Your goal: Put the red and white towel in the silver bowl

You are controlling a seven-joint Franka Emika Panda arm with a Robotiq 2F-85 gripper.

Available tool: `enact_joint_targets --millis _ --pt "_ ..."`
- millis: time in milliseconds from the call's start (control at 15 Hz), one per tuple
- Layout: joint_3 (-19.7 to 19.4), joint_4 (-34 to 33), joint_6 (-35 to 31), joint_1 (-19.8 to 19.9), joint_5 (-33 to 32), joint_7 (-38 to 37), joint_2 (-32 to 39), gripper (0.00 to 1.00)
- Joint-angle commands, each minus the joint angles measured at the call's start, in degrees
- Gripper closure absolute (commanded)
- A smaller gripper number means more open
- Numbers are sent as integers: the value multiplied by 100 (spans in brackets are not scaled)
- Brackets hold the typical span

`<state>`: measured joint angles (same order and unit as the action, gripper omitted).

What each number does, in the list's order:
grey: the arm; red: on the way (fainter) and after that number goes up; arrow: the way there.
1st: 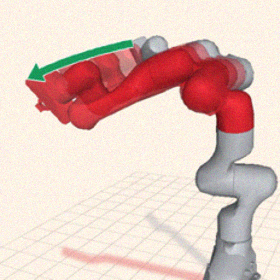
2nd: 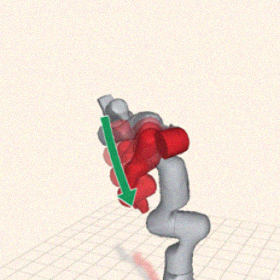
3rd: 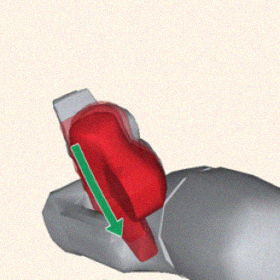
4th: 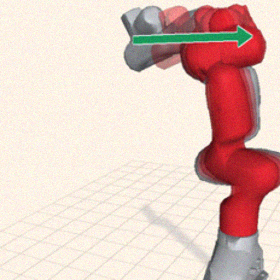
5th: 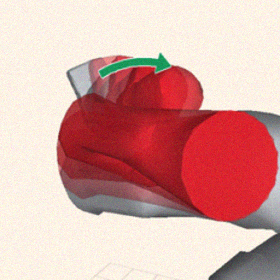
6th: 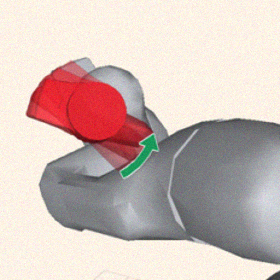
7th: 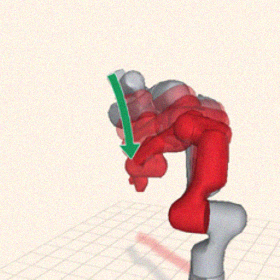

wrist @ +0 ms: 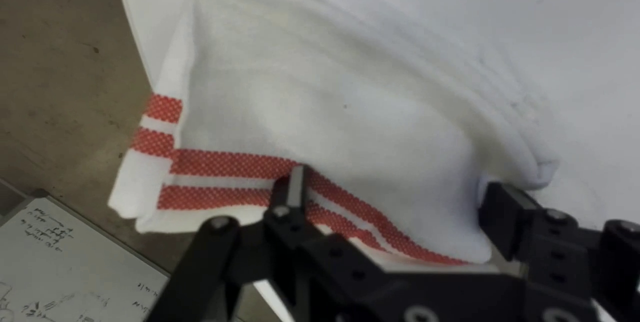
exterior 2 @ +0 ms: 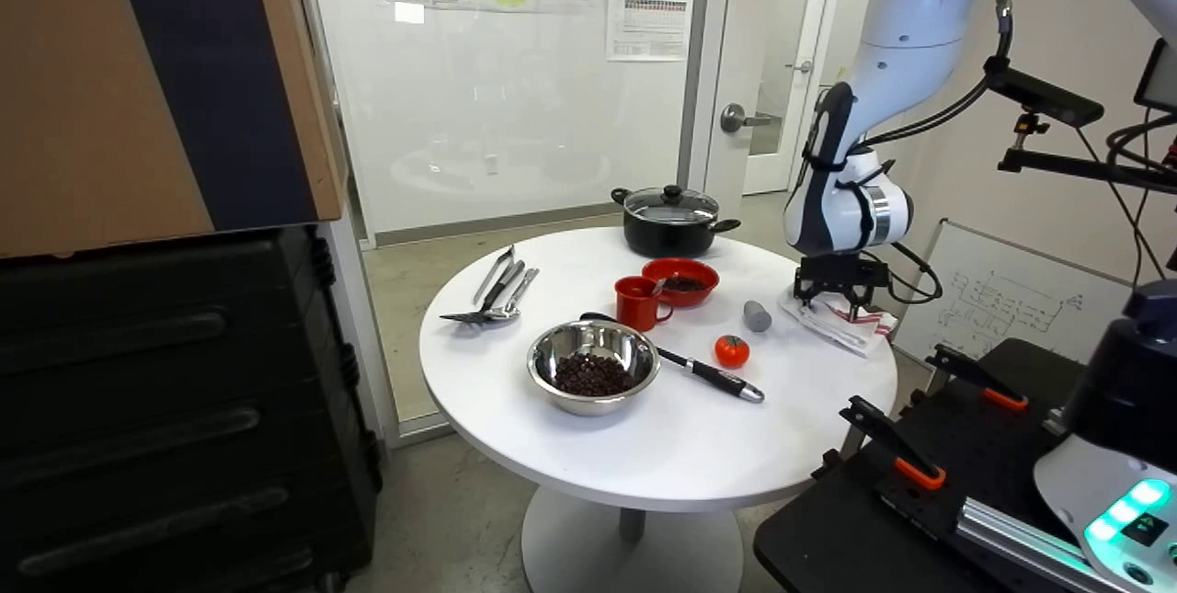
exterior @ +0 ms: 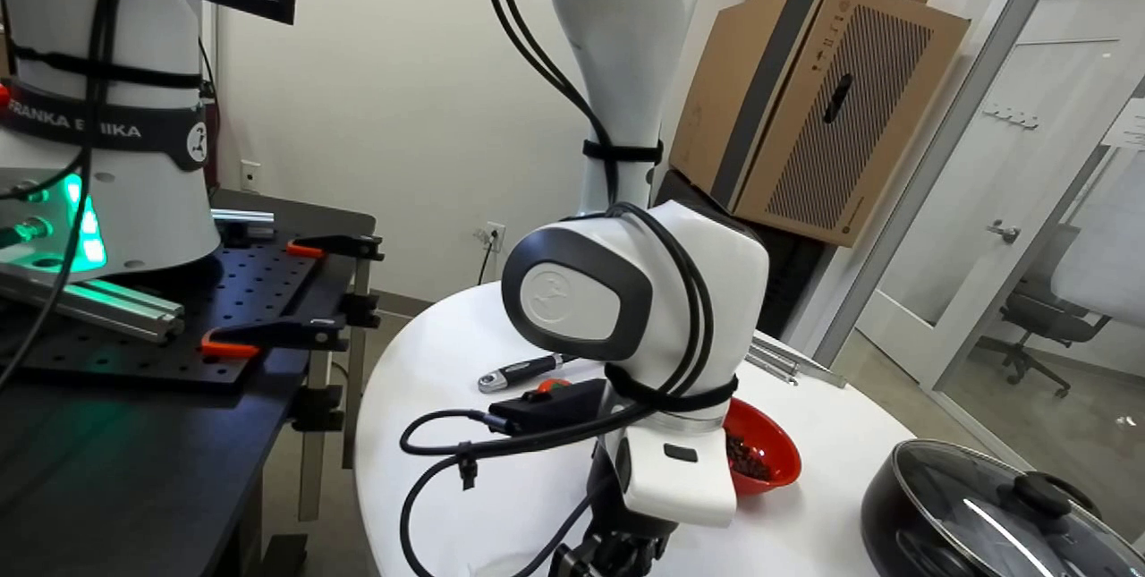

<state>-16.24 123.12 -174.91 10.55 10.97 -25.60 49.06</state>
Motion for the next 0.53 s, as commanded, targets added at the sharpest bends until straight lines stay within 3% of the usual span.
enact_joint_targets --millis 0,467 --pt "2 -170 -69 17 303 133 198 49" --pt "-96 -232 -16 -35 501 28 219 99"
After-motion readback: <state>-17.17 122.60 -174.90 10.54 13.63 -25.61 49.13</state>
